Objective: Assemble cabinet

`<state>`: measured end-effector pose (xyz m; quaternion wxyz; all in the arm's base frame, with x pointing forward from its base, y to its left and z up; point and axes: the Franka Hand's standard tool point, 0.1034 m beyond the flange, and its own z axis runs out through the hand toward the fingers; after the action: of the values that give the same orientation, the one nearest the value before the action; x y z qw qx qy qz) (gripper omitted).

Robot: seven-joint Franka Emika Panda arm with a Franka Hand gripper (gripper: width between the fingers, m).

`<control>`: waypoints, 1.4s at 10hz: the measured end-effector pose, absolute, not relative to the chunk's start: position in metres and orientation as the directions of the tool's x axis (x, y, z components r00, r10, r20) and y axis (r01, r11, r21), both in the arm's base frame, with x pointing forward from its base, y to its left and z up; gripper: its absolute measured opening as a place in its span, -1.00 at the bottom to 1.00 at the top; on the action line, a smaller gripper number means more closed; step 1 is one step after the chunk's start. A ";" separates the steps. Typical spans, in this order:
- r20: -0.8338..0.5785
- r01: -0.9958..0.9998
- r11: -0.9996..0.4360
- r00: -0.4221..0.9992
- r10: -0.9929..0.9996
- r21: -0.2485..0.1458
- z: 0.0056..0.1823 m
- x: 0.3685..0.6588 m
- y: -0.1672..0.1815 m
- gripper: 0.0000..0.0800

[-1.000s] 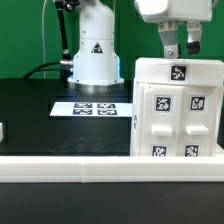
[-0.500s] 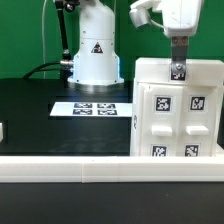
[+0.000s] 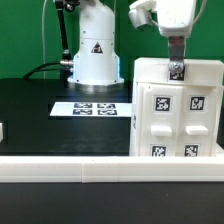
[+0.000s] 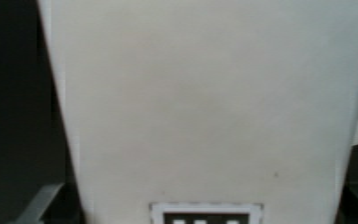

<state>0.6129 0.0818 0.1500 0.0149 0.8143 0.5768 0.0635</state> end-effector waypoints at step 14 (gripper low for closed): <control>0.192 0.161 -0.987 0.970 0.153 -0.028 0.152 0.618 0.083 0.40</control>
Offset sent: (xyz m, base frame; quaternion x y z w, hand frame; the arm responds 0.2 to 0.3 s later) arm 0.0000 0.0000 0.0000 0.0000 0.0000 0.1296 0.9916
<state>0.6183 0.0825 0.1518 -0.0217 0.9921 0.0790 0.0949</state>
